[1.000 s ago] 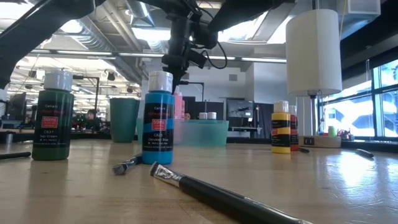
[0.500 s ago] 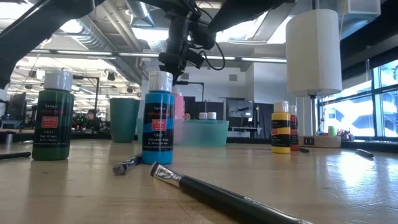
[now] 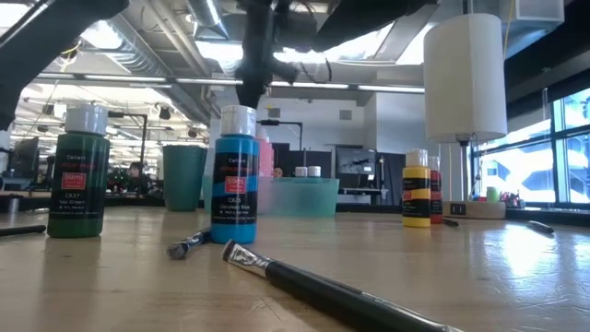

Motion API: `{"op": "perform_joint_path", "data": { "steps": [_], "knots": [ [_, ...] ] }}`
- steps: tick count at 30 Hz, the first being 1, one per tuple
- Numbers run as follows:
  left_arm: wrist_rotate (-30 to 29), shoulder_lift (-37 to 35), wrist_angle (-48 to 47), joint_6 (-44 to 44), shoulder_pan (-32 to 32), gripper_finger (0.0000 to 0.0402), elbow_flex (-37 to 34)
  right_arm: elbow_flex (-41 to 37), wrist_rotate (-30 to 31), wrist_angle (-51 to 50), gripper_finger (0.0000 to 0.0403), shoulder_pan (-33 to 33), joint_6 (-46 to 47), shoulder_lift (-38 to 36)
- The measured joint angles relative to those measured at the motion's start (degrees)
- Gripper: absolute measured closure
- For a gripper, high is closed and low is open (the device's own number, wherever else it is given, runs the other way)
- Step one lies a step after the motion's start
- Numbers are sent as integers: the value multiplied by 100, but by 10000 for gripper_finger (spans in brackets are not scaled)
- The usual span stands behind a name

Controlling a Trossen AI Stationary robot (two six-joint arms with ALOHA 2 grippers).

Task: Pick & Place Paint Supplies
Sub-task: Put the silver paintbrush into the green cup

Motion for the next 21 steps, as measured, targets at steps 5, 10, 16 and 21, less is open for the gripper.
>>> {"op": "perform_joint_path", "data": {
  "steps": [5,10,16,21],
  "knots": [
    [-40,-575,0,-464,-147,142,2,-2,-109,-13,402,7,104,0],
    [931,-1174,-2,-979,-314,144,7,-1,-830,-143,402,7,477,0],
    [1632,-1824,-2,-1037,-600,142,9,0,-1311,-1121,402,7,1493,0],
    [1516,-2321,0,-1183,-912,144,9,0,-1210,-2444,402,-22,3412,0]
  ]
}}
